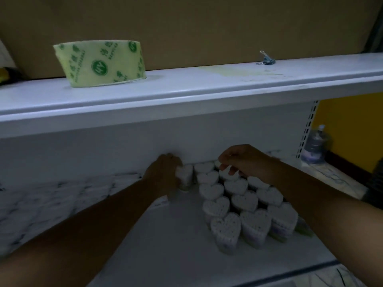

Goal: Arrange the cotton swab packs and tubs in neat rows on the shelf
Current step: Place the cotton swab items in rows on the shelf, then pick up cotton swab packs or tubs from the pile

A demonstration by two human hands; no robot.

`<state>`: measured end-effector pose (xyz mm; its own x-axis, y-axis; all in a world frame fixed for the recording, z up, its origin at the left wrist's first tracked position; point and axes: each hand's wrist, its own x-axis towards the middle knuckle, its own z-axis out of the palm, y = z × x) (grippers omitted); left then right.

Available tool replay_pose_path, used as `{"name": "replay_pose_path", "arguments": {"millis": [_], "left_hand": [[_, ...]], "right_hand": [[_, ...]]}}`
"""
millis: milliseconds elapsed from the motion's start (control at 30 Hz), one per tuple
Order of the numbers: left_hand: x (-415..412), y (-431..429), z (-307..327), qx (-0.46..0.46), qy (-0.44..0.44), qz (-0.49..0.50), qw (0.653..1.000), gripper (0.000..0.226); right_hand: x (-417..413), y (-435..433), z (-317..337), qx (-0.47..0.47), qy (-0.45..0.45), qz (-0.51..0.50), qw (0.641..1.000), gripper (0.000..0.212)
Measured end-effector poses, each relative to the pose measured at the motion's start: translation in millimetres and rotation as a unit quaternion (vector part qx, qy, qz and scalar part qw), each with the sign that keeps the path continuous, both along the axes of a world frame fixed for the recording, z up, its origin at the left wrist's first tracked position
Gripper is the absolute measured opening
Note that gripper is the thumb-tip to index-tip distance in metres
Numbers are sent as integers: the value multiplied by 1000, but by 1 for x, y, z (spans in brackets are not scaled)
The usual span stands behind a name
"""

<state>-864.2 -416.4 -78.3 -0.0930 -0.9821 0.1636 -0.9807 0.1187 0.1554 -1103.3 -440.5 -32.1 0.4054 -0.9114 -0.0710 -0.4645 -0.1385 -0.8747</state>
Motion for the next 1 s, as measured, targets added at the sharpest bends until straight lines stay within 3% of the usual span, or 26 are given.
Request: {"name": "replay_pose_path", "arguments": {"millis": [67, 133, 200, 300, 433, 600, 767, 1000], "left_hand": [[18, 18, 12, -4, 38, -4, 999, 46], [42, 42, 27, -28, 15, -12, 999, 38], [77, 72, 38, -53, 1, -8, 999, 35], [147, 132, 54, -78, -13, 37, 996, 36], [259, 236, 62, -1, -57, 173, 983, 54], [371, 362, 38, 90, -81, 297, 947, 72], [448, 475, 25, 123, -58, 369, 919, 68], [534, 530, 7, 144, 19, 399, 905, 62]], "right_hand": [[17, 3, 6, 4, -2, 10, 1000, 10], [42, 8, 14, 2, 13, 32, 999, 9], [79, 16, 20, -50, 103, 77, 990, 19], [157, 49, 27, -178, 224, 168, 943, 33], [295, 126, 34, -273, 178, 252, 911, 42], [455, 226, 32, -345, 213, 358, 841, 60], [571, 320, -2, -331, 234, 437, 803, 68], [683, 365, -28, -307, 263, 481, 778, 67]]}}
